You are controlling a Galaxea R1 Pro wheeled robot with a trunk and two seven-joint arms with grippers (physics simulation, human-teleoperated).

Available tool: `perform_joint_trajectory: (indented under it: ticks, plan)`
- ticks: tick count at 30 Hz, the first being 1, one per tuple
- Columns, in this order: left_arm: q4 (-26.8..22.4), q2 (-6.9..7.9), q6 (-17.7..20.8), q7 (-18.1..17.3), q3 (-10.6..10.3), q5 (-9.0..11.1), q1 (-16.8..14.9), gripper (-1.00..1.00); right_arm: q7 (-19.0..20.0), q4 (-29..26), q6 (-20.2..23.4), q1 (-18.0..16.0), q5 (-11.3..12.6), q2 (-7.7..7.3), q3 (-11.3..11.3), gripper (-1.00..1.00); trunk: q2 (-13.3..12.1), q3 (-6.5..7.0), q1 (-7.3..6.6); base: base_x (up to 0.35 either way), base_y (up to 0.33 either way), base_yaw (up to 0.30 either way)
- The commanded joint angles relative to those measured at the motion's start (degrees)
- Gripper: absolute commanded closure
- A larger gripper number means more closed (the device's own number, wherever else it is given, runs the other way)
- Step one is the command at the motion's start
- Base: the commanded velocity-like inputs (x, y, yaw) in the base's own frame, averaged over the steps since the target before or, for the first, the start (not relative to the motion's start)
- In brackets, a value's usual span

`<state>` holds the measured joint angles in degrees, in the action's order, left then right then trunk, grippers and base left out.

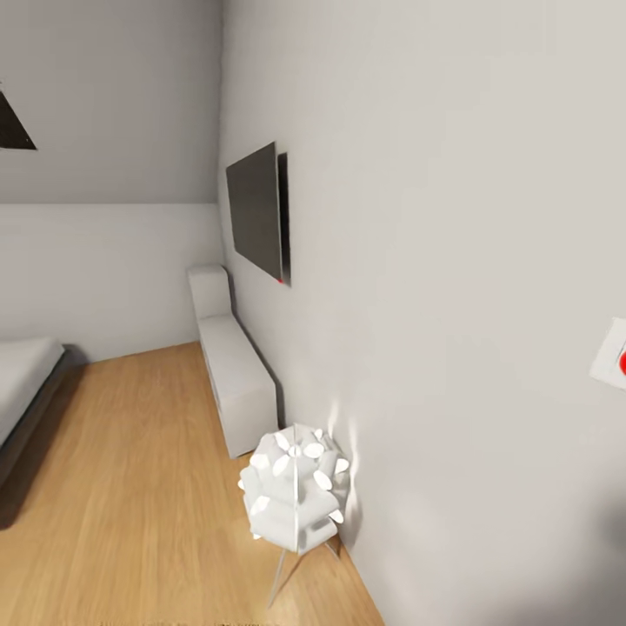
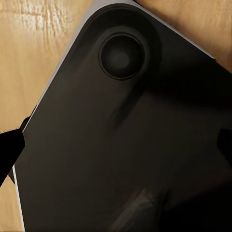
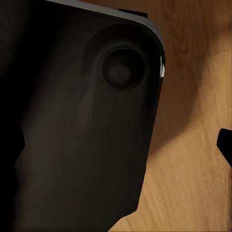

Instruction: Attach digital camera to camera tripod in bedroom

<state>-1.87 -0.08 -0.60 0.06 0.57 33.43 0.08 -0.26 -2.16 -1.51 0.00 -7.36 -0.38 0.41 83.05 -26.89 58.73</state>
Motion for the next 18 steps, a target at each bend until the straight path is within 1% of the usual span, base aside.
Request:
perform_joint_trajectory:
  ticks: [1,18]
  plan:
    - [-0.1,-0.01,-0.1,0.0,0.0,0.1,0.0,-1.00,0.0,0.0,-0.1,0.0,-0.5,0.00,0.0,-1.00,0.0,-0.04,0.00,0.000,0.000,0.275]
    - [-0.1,-0.01,-0.1,0.0,0.0,0.1,0.0,-1.00,-0.1,0.1,-0.2,0.0,-0.5,0.03,0.0,-1.00,0.0,-0.04,0.00,0.000,0.000,0.275]
